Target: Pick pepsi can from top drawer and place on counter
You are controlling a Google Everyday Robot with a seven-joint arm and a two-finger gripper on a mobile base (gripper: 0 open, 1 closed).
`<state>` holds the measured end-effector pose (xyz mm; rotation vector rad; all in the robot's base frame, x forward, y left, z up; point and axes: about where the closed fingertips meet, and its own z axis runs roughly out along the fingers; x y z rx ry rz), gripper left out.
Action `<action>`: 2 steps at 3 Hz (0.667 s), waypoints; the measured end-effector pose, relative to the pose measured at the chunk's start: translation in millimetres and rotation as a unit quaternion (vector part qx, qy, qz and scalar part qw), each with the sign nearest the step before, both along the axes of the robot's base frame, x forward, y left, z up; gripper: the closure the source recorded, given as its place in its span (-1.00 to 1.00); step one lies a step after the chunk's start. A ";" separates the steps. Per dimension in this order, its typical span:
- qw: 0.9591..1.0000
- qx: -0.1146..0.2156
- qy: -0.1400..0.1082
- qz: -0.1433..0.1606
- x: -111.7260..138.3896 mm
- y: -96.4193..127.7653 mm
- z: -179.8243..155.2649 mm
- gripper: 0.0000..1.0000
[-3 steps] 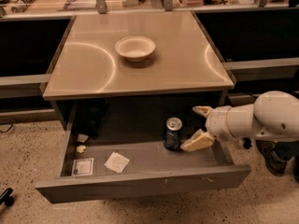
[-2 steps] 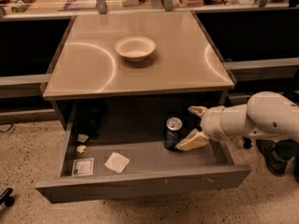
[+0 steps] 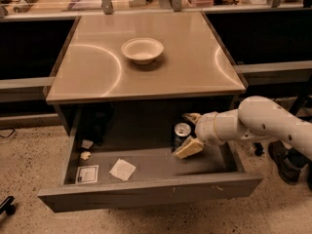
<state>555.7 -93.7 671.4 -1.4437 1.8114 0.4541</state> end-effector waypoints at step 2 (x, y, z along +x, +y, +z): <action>1.000 0.001 0.001 0.002 0.2 1.9 -1.2 0.20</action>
Offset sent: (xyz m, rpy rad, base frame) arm 0.0002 0.0019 -0.0012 0.0011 0.0020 0.0034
